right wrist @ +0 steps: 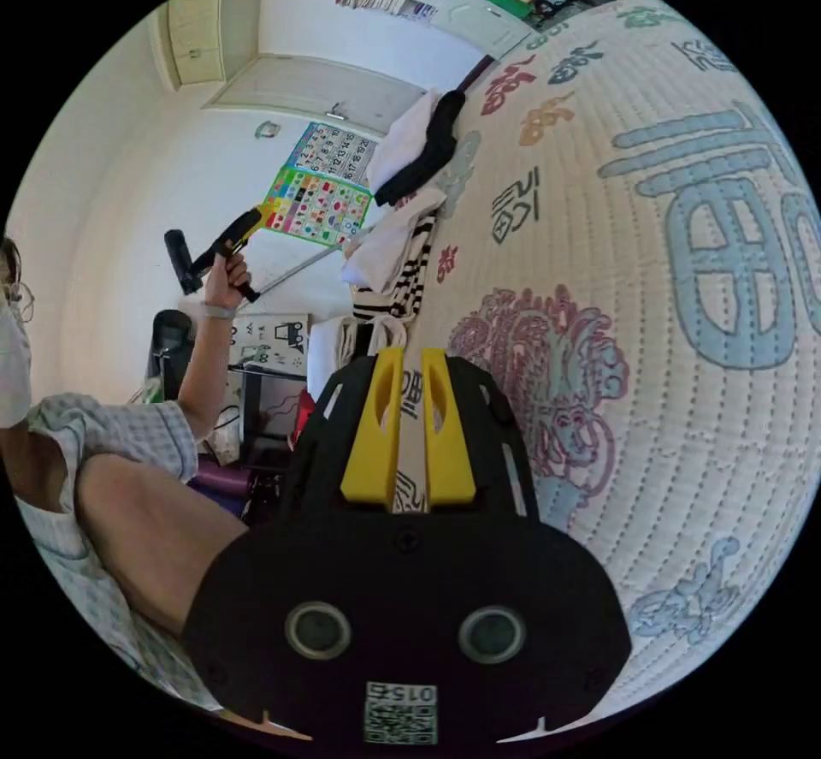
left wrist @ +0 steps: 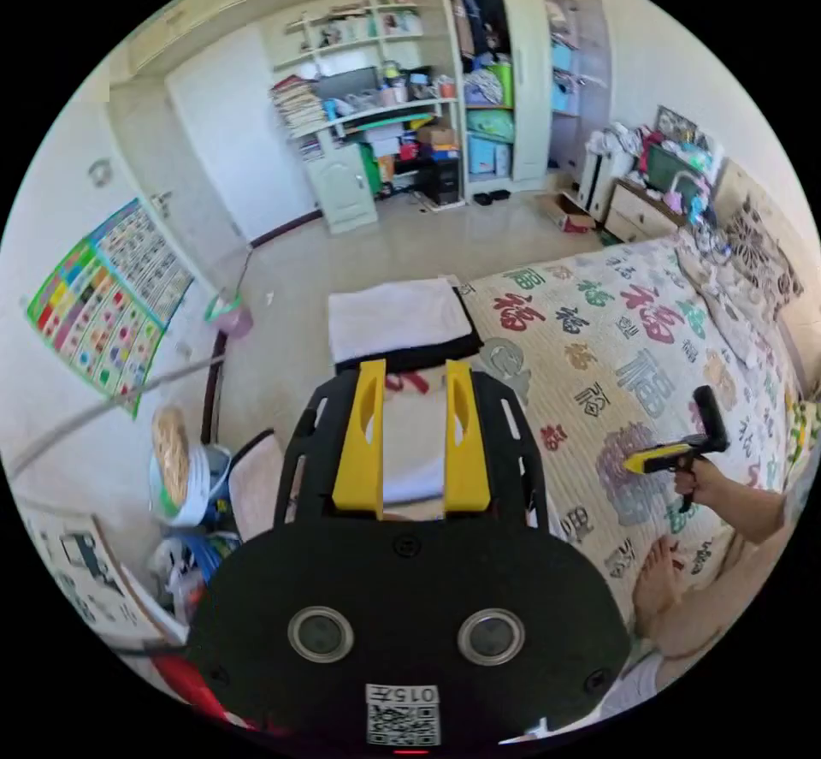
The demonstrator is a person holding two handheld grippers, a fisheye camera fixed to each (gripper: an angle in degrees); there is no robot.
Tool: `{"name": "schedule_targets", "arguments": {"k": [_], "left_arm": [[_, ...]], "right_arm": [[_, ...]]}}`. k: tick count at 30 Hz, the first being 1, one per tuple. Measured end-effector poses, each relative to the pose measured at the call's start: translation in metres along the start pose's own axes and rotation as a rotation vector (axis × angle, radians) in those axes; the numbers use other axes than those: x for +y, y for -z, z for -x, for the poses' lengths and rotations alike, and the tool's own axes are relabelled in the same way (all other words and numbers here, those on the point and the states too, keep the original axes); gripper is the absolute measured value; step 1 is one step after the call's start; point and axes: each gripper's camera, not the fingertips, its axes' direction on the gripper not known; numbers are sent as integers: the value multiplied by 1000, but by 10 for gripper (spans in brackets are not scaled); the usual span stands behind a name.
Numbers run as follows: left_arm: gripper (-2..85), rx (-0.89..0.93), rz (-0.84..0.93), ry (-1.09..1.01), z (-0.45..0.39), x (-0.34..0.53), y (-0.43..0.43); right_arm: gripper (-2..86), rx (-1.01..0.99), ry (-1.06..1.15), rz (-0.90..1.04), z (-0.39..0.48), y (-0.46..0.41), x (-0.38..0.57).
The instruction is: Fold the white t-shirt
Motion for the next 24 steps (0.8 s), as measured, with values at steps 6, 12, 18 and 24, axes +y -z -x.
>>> {"name": "schedule_targets", "arguments": {"k": [6,12,18,24], "left_arm": [[106,29,229,-57,-60,-83,-192],[19,24,259,51,-47,-82,-240],[0,538,-103,35,-27,-30,-103],[-2,1112,-104,-55,-94,51,-32]], "right_arm": [[31,135,38,-36,16,20,14],[29,194,28,7,34,18,29],[74,153,56,-75,51,17,44],[142,-66,100,-379,80,40,53]]}}
